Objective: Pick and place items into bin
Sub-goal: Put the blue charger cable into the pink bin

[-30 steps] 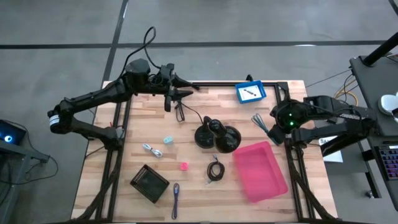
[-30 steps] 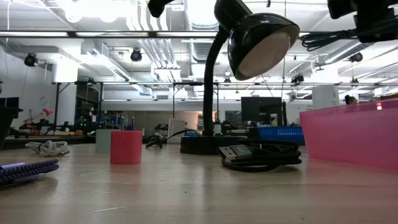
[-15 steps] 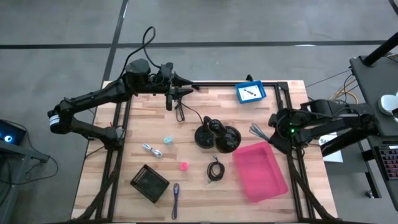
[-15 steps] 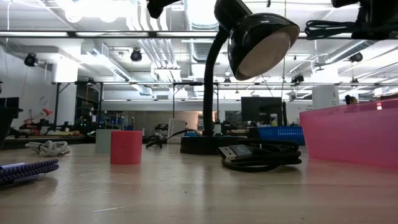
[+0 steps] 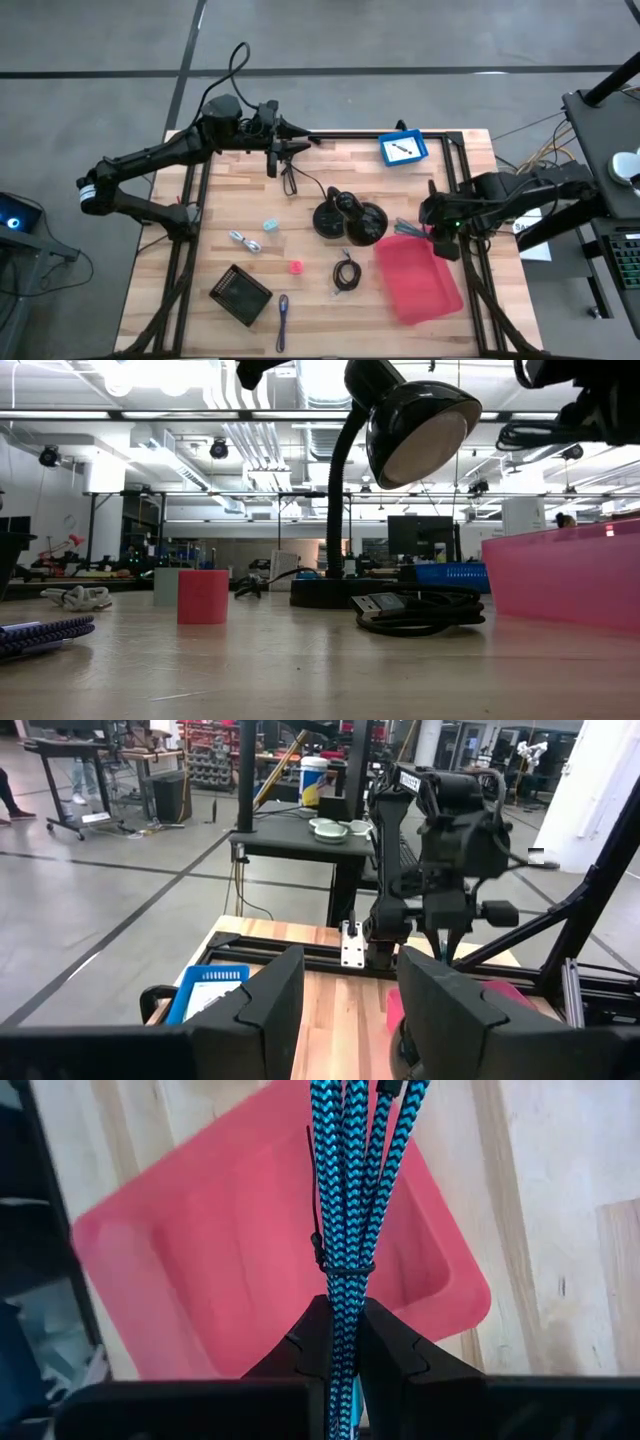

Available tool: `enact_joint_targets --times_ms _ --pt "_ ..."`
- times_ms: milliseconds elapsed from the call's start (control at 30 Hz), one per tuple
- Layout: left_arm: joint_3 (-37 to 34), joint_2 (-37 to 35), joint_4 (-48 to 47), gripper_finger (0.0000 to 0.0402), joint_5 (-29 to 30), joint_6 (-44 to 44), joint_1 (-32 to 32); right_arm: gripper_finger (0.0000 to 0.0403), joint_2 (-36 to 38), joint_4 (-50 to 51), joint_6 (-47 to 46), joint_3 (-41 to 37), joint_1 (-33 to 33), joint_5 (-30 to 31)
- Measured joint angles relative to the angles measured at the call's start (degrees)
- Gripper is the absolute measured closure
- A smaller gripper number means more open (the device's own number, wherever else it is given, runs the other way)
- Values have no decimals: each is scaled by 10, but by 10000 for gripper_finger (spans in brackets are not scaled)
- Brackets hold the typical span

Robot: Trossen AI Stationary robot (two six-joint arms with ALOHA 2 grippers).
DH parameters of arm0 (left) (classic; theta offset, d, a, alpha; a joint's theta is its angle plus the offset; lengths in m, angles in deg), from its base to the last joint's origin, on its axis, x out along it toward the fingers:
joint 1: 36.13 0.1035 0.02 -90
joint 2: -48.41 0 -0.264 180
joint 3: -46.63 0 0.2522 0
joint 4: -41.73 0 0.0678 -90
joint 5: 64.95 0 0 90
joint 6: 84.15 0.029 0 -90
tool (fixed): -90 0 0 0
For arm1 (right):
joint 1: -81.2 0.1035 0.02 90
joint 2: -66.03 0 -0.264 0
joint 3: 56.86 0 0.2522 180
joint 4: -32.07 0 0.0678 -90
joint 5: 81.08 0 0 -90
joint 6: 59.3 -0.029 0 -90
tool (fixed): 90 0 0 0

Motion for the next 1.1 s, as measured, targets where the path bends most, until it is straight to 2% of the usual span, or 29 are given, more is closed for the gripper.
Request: enact_joint_targets --times_ms 300,533,700,1100 --pt "0 0 -1 255 0 0 0 385 -50 -80 69 -16 38 -1" --pt "0 0 -2 255 0 0 0 385 -92 -89 138 -20 65 4" --pt "0 0 -3 255 0 0 0 385 -131 -90 152 -27 69 46" --pt "0 0 -3 255 0 0 0 377 -219 -91 153 -51 69 44"
